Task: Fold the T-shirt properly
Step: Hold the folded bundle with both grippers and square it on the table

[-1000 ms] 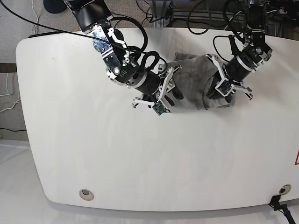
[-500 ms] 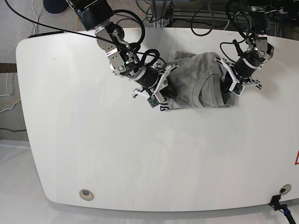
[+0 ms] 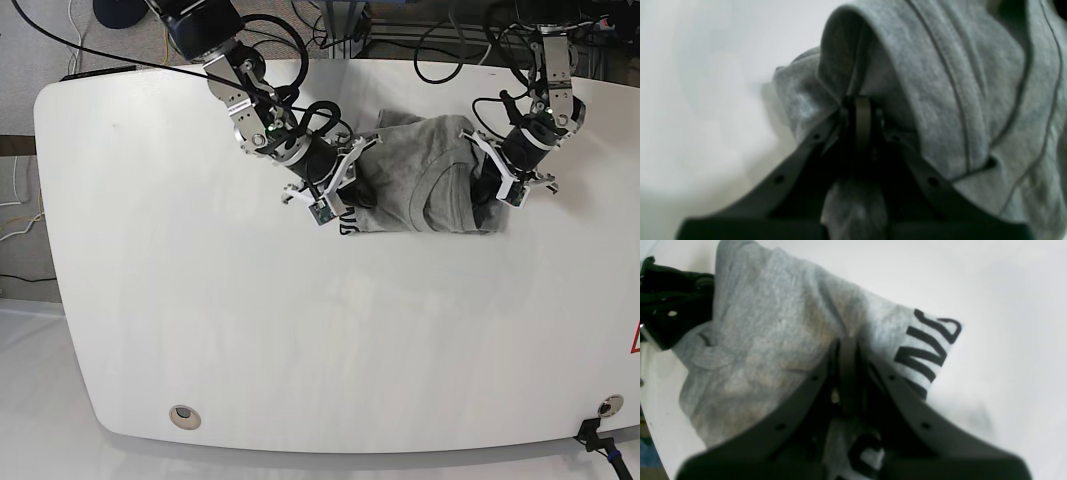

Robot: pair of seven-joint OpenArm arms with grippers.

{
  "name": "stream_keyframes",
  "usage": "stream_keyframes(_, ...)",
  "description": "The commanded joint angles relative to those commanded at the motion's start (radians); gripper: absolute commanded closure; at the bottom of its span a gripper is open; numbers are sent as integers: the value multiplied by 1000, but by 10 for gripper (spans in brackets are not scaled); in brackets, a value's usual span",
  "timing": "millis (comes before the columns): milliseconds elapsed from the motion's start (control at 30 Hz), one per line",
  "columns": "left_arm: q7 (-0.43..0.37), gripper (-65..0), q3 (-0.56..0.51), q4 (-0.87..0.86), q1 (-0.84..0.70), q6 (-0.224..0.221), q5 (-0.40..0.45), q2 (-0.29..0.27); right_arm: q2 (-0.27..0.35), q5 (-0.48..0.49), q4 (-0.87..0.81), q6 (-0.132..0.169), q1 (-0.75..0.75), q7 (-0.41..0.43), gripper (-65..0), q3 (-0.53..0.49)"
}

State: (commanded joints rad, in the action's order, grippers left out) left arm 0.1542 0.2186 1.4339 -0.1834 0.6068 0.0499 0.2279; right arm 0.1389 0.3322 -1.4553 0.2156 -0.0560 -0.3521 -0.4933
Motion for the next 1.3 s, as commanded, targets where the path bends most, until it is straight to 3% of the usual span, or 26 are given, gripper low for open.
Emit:
stream_keyframes(333, 0, 0, -64, -109, 158, 5, 2, 20, -5, 3, -115, -3, -158, 0, -8, -2)
stream_keyframes(467, 0, 0, -124, -133, 201, 5, 2, 20, -52, -2, -109, -3, -184, 0, -8, -2)
stream_keyframes(600, 0, 0, -143, -107, 210, 5, 0, 20, -60, -2, -126, -3, -180, 0, -11, -2)
stream_keyframes(700, 2, 0, -133, -32, 210, 5, -2, 20, -54, -2, -193, -3, -164, -60, -13, 0)
stream_keyframes(967, 141, 0, -38, 307, 100, 5, -6, 55, -28, 0, -385, -3, -80, -232, -14, 2)
stream_keyframes(1100, 209, 0, 23, 410, -2, 6, -8, 46, -23, -2, -397, 2, -38, -247, -14, 2)
stream_keyframes(1300, 206, 0, 89, 416, -152, 6, -9, -44, 17, -2, -371, 8, 12, -244, -14, -5)
